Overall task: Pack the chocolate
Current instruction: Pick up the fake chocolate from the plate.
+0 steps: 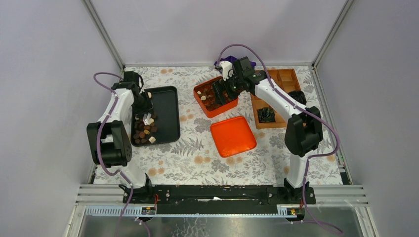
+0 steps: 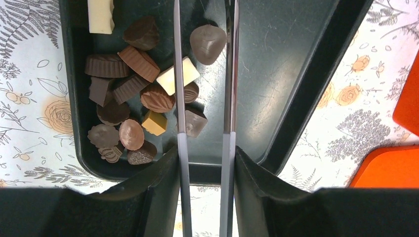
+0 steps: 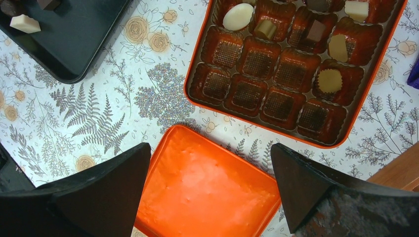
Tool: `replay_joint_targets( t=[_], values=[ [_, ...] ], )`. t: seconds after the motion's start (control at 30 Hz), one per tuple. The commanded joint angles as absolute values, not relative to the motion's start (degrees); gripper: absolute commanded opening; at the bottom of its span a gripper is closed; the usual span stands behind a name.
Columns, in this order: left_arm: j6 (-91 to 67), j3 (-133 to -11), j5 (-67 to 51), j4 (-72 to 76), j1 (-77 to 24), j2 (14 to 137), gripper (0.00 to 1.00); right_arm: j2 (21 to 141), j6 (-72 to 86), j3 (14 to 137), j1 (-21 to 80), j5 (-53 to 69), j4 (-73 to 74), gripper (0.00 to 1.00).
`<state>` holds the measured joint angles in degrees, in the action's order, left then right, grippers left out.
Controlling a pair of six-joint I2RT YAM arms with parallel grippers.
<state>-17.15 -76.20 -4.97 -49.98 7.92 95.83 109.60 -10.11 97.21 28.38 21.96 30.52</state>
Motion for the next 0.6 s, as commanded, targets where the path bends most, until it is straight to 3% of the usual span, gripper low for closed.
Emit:
replay_joint_targets(
  t=[0.0,0.57],
  values=[
    [-12.70,-78.77,-8.53,-51.67,8.44,96.06,0.45,109.37,-10.11,97.56,28.43,22.65,30.05,1.00],
    [-7.21,-82.16,-11.93,-55.12,8.44,96.63,0.48,109.49,-9.85,97.47,28.47,23.23,29.97,1.00]
  ],
)
